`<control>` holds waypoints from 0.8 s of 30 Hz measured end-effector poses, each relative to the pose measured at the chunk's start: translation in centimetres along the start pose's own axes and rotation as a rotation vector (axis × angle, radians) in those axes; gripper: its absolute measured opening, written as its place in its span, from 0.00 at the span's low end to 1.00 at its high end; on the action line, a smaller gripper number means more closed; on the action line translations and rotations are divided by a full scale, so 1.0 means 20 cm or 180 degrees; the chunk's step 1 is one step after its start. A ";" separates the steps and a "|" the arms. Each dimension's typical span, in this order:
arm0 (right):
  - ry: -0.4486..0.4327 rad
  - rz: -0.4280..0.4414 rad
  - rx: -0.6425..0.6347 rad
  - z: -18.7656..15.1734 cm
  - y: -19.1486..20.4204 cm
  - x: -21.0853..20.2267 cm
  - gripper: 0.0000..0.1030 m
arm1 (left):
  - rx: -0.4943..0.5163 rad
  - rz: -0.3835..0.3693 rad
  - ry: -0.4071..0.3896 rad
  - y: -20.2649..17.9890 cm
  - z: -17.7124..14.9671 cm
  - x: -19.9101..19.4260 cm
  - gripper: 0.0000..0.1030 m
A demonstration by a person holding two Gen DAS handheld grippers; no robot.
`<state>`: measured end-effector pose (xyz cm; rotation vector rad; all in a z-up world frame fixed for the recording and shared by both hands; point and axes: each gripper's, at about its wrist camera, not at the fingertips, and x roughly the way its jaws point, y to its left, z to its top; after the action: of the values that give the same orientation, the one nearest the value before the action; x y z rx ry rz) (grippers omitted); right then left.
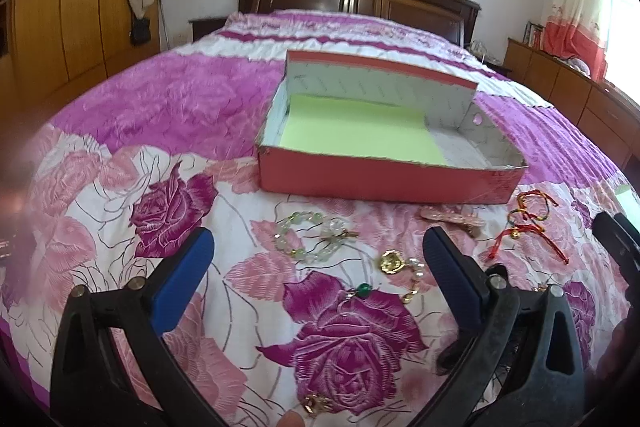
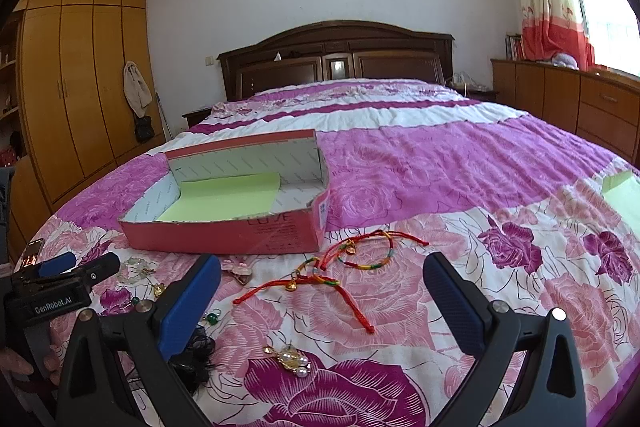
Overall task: Organize jewelry
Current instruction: 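Grasp the green bead bracelet with the left tool while the right tool grasps the red string bracelet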
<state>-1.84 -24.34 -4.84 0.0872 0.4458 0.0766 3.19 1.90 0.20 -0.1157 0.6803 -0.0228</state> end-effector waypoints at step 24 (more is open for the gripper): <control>0.0344 0.0028 0.0279 -0.03 -0.10 0.13 1.00 | 0.0387 0.0038 0.0975 -0.01 0.04 0.38 0.78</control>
<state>0.39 -26.06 -6.69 0.1719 0.5569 0.0707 9.68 1.33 -3.93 0.0096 0.9833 -0.0714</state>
